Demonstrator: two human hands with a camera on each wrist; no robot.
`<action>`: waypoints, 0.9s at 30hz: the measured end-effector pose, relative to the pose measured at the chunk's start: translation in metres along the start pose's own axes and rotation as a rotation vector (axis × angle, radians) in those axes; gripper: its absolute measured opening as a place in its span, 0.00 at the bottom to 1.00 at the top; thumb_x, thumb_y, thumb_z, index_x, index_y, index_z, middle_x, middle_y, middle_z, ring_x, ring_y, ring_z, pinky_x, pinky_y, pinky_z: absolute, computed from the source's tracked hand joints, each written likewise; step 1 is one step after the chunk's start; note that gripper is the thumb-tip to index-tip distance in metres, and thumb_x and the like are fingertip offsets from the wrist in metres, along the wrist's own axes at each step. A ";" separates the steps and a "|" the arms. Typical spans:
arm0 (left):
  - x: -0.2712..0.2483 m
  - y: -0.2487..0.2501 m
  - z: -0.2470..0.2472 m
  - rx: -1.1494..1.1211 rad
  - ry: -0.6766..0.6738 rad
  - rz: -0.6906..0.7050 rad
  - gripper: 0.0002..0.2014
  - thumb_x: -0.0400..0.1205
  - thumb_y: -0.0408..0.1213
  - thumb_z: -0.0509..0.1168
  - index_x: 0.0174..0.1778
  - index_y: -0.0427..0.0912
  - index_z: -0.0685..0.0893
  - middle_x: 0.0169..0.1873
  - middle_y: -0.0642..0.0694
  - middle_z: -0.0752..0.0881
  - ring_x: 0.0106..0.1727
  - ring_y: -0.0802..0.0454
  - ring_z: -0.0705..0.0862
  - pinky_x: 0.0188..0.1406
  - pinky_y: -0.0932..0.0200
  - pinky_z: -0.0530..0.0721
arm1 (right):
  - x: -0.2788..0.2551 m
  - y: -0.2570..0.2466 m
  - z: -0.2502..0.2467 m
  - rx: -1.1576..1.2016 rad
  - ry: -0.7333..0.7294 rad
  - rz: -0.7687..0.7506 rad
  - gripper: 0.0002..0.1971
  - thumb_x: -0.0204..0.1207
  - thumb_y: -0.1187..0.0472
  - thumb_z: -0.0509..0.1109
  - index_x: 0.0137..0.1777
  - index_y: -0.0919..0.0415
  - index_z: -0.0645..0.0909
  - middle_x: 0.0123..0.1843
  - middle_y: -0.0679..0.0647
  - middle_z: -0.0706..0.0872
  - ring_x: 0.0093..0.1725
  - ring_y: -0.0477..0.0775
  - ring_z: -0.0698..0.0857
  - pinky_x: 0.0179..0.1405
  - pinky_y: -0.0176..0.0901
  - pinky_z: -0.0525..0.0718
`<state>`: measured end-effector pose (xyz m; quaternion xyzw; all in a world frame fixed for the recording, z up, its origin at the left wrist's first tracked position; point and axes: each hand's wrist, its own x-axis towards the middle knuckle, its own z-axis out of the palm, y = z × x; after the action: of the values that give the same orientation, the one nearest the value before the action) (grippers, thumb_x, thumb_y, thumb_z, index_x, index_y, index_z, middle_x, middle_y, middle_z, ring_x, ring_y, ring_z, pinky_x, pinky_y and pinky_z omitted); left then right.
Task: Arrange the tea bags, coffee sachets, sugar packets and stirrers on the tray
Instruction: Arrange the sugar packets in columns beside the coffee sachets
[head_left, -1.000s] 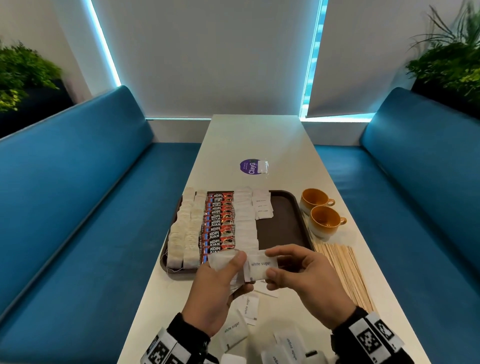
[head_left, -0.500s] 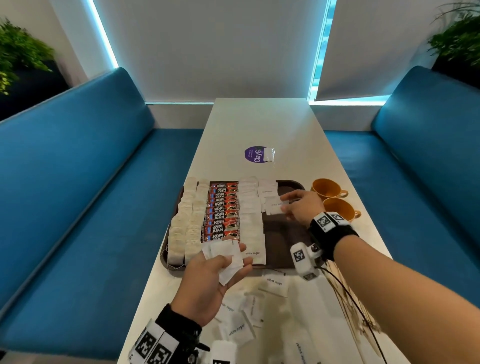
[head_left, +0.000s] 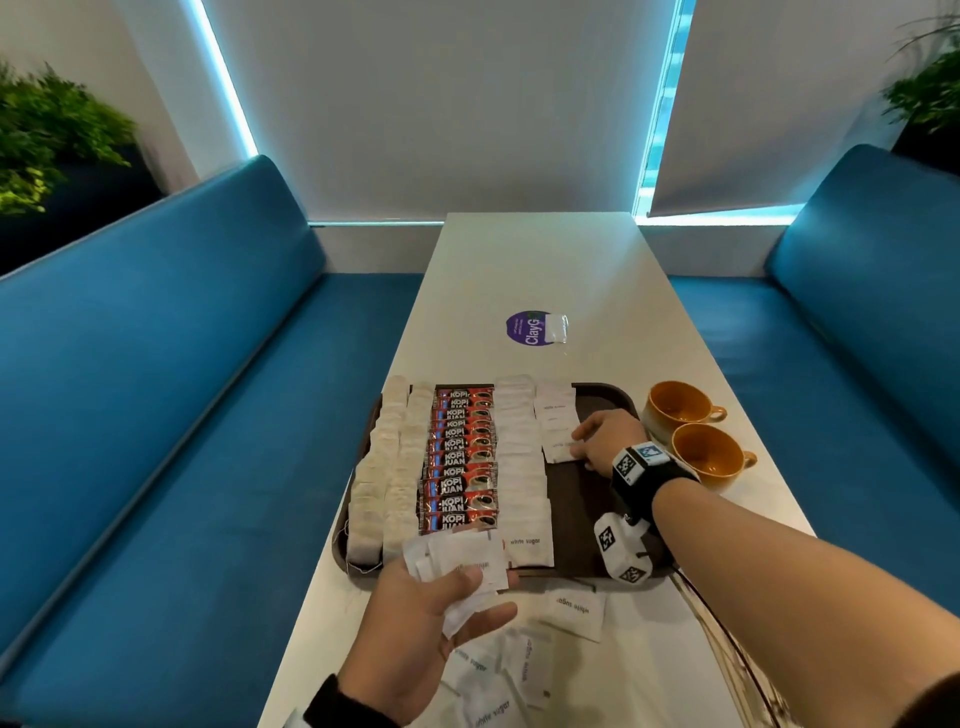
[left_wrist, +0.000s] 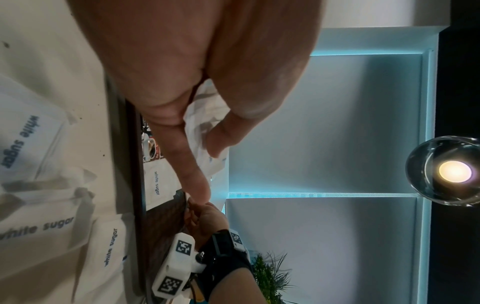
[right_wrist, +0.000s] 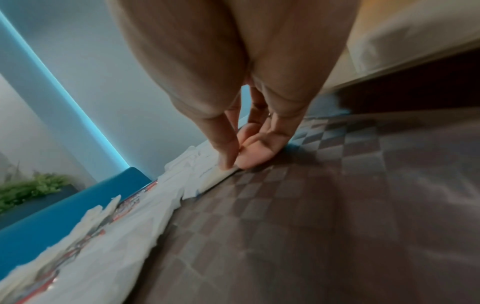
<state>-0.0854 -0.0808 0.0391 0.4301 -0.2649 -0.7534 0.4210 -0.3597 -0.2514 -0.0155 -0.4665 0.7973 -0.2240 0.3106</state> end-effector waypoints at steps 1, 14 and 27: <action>0.000 0.000 0.001 0.004 0.001 0.005 0.18 0.82 0.17 0.64 0.65 0.36 0.84 0.56 0.31 0.91 0.57 0.27 0.90 0.39 0.42 0.93 | 0.000 0.001 -0.001 0.001 0.005 0.001 0.07 0.74 0.63 0.83 0.47 0.53 0.87 0.48 0.52 0.90 0.44 0.52 0.92 0.51 0.49 0.94; -0.011 0.001 0.021 0.049 -0.062 0.090 0.21 0.73 0.29 0.75 0.63 0.37 0.86 0.55 0.33 0.92 0.55 0.30 0.91 0.40 0.48 0.93 | -0.154 -0.044 -0.049 0.446 -0.215 -0.319 0.06 0.81 0.55 0.76 0.54 0.55 0.89 0.49 0.57 0.92 0.42 0.52 0.90 0.47 0.47 0.93; -0.034 -0.006 0.034 0.103 -0.009 0.269 0.17 0.70 0.32 0.79 0.55 0.36 0.89 0.50 0.34 0.93 0.50 0.36 0.92 0.48 0.44 0.88 | -0.269 0.006 -0.032 0.468 -0.425 -0.293 0.09 0.76 0.59 0.82 0.54 0.58 0.90 0.47 0.60 0.93 0.40 0.49 0.88 0.41 0.42 0.89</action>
<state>-0.1076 -0.0467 0.0655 0.4084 -0.3601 -0.6776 0.4943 -0.2860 -0.0086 0.0804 -0.5284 0.5664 -0.3408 0.5327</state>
